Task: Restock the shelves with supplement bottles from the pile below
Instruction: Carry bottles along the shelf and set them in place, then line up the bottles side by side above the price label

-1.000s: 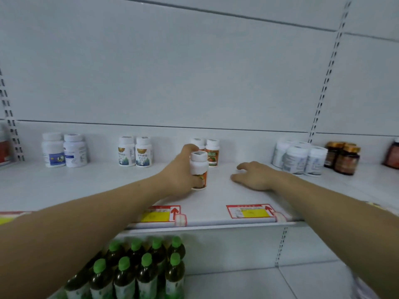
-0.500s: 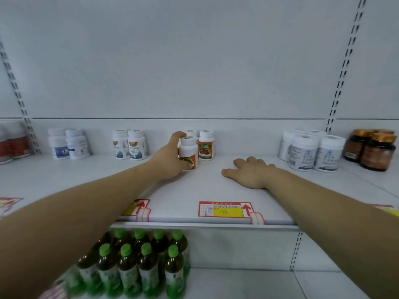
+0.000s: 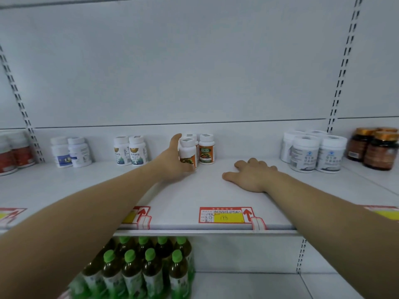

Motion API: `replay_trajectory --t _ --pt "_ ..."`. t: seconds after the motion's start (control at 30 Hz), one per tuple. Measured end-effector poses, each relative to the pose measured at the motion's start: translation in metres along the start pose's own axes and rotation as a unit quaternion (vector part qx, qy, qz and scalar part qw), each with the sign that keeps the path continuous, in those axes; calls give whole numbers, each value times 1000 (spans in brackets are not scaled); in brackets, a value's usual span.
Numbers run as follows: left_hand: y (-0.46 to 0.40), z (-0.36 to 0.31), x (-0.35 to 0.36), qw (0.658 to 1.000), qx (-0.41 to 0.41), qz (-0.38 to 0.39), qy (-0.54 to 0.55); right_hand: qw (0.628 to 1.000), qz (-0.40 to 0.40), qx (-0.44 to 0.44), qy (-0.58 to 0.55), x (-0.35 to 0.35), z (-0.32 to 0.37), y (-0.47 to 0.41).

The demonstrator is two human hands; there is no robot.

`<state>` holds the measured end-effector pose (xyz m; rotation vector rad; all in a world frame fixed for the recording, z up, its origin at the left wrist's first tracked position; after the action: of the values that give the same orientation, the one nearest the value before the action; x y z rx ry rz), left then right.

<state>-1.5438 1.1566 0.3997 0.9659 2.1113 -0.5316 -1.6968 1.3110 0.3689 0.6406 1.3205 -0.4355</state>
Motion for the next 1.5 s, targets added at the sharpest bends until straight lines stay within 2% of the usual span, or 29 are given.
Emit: replay_trajectory --t 0.17,0.3,0.47,0.63,0.77,0.9,1.0,1.07,1.2,1.33,1.5 --pt "24 7 -18 999 -30 21 -15 998 -53 -11 -24 -16 8 11" --pt "70 24 -44 992 -38 63 -99 993 -95 -68 -12 -56 55 27" --pt "135 68 -95 981 -56 59 -176 980 -116 -163 -1 -80 165 54" --pt "218 145 -172 977 -106 17 -185 956 -116 -270 14 -66 327 82" --pt "307 227 -241 968 -170 -29 -185 924 -101 -369 22 -36 485 120" --pt "404 314 -294 947 -263 -70 -171 871 -65 -487 14 9 638 182" --pt "466 374 -317 926 -335 -81 -156 822 -29 -569 -2 50 729 233" --pt "498 411 -326 915 -370 -85 -139 803 10 -596 -4 82 775 252" --pt "536 482 -336 898 -415 -107 -105 794 49 -606 31 148 855 249" --pt "540 552 -346 894 -426 -118 -73 806 86 -581 72 203 921 212" --pt "511 650 -374 892 -438 -106 -41 826 121 -550 36 257 999 147"
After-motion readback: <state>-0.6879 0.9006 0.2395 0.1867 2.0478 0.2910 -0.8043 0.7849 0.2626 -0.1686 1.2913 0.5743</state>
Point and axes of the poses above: each hand's wrist, its own y-axis away from the middle knuckle, its own x-axis out of the palm, z = x × y, the point moved 6 cm from there along -y, towards the middle knuckle, and after that the axes turned 8 degrees about z, right-handed, at the moved point
